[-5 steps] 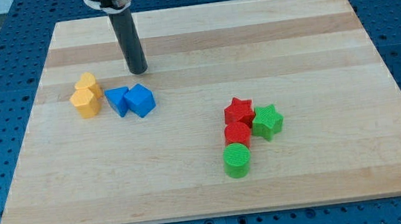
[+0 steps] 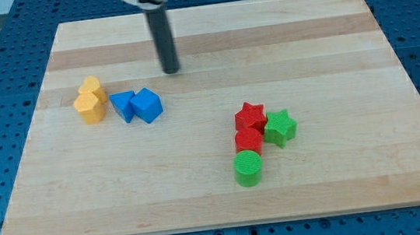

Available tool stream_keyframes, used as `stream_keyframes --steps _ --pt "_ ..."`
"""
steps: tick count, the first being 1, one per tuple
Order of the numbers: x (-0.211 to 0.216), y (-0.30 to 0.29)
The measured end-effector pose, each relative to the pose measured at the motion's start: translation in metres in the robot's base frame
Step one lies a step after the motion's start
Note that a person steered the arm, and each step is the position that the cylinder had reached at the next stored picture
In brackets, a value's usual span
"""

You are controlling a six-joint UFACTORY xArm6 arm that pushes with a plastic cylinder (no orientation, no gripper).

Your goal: Separate the group of blue blocks from each other

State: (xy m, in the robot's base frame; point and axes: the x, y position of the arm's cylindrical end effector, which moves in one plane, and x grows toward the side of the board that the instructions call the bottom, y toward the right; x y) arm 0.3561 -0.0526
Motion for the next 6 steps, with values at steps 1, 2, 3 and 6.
stream_keyframes --steps 1,2,3,6 --pt "0.034 0.021" --pt "0.069 0.005" --pt "0.123 -0.008" --pt "0.205 -0.027"
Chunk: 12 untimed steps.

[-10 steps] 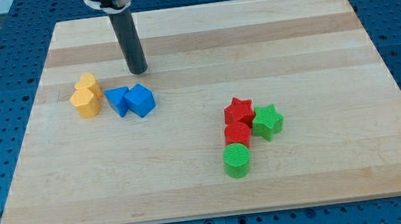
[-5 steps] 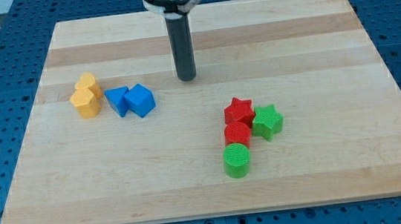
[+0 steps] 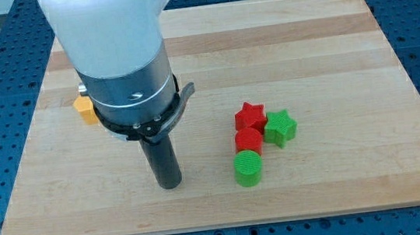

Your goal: Separate the group of blue blocks from each other

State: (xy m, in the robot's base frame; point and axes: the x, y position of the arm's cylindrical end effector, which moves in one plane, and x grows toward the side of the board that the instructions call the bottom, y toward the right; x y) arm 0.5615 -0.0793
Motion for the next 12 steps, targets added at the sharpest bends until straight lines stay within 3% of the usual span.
stream_keyframes --steps 1,2,3,4,6,8,10,12 --pt "-0.004 -0.048" --pt "-0.005 -0.061" --pt "-0.033 -0.072" --pt "-0.081 -0.072" --pt "-0.107 -0.077" --pt "-0.107 -0.099" --pt "-0.138 -0.088" --pt "-0.138 -0.077"
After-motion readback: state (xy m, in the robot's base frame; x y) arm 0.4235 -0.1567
